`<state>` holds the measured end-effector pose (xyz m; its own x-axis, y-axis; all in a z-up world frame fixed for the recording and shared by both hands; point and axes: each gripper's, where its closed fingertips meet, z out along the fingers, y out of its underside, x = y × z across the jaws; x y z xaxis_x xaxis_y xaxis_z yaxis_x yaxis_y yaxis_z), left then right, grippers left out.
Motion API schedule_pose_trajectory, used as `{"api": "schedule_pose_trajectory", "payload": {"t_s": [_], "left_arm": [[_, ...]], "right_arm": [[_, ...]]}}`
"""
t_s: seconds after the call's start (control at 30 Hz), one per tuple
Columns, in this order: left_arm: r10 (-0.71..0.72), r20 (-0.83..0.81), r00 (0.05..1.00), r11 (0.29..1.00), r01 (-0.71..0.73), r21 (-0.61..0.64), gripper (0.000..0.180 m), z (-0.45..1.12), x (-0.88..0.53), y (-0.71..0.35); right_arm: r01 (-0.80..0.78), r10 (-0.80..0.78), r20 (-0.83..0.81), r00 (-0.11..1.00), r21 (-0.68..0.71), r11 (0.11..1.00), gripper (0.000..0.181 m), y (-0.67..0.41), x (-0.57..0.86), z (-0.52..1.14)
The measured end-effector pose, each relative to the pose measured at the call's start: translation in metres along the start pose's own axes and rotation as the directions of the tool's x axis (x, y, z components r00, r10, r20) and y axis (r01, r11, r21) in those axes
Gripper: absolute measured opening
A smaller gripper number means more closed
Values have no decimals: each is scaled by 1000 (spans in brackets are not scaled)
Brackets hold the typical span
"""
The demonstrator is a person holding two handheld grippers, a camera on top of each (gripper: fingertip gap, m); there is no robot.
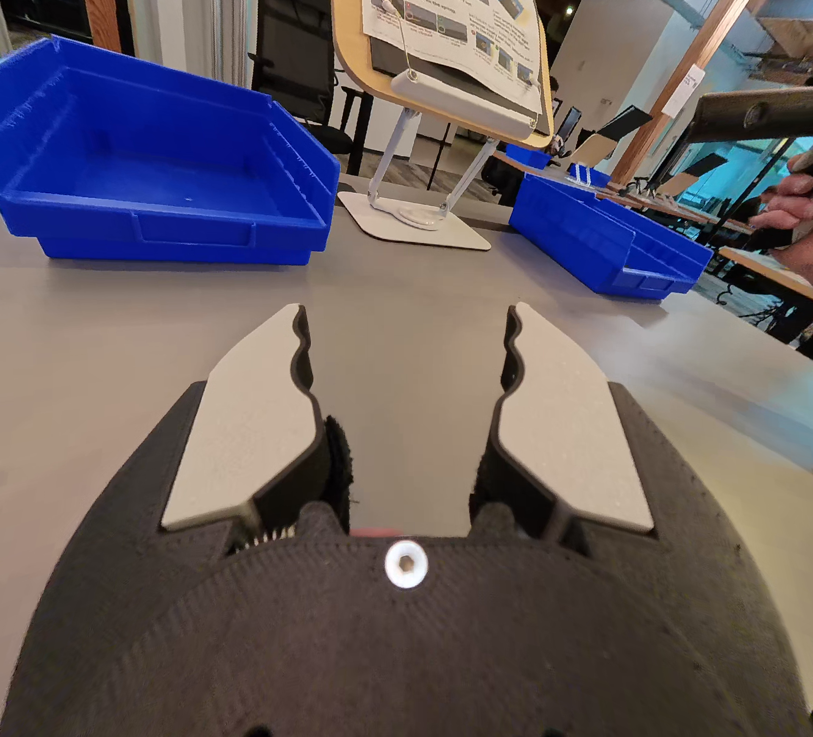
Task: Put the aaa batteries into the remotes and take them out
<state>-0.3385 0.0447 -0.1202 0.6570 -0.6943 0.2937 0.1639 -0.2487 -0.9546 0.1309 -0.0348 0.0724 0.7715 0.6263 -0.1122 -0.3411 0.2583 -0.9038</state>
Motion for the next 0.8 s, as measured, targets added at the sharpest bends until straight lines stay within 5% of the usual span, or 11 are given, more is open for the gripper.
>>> {"api": "schedule_pose_trajectory", "payload": {"t_s": [0.47, 0.8], "left_arm": [[-51, -5, 999, 998, 52, 28, 85, 1, -5, -3], [-90, -28, 996, 994, 91, 61, 85, -2, -7, -7]], "right_arm": [[-293, 131, -522, 843, -241, 925, 24, 72, 170, -45], [-477, 210, -700, 683, -210, 854, 24, 127, 216, -45]]}}
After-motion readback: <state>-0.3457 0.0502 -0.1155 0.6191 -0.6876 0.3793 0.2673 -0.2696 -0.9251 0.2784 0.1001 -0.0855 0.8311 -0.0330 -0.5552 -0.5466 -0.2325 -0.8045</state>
